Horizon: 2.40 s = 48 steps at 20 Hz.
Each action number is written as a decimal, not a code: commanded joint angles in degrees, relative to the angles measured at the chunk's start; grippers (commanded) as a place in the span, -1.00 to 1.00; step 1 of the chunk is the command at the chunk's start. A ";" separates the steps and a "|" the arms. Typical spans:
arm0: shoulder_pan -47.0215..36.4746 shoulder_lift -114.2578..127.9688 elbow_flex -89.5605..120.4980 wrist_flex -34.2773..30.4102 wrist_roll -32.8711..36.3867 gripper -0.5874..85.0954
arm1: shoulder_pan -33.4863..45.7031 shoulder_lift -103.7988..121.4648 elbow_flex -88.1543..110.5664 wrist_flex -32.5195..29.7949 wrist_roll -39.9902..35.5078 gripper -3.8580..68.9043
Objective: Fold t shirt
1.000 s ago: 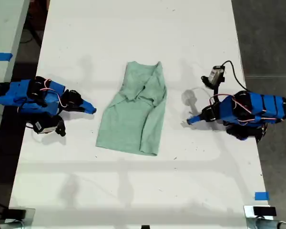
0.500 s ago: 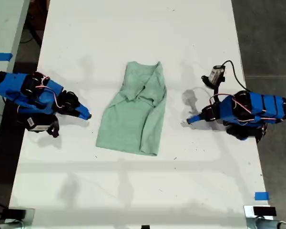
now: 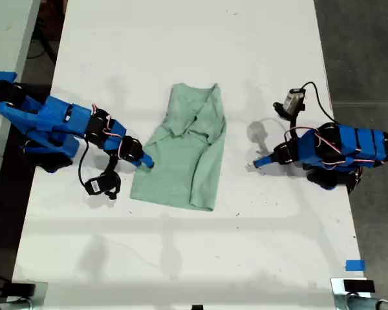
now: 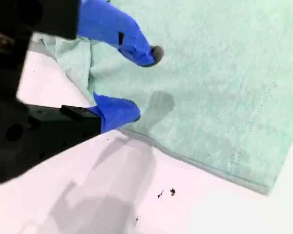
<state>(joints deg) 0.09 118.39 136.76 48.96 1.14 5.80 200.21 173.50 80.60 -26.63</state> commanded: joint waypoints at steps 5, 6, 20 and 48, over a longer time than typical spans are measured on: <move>1.41 -3.78 -2.72 3.69 -2.20 -0.51 | 0.26 0.53 2.81 -0.26 -0.70 -0.44; 1.49 -4.92 -3.25 5.36 -3.34 -0.51 | 0.26 0.53 2.81 -0.26 -0.70 -0.44; 3.69 -21.62 -10.90 -2.11 -8.26 -0.89 | 0.35 0.53 2.81 -0.26 -0.79 -0.43; 0.62 -54.93 -79.37 22.94 3.16 -0.99 | 0.35 0.53 2.81 -0.35 -1.14 -0.43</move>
<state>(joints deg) 1.49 66.01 65.48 72.07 3.08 5.80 200.21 173.50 80.60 -26.72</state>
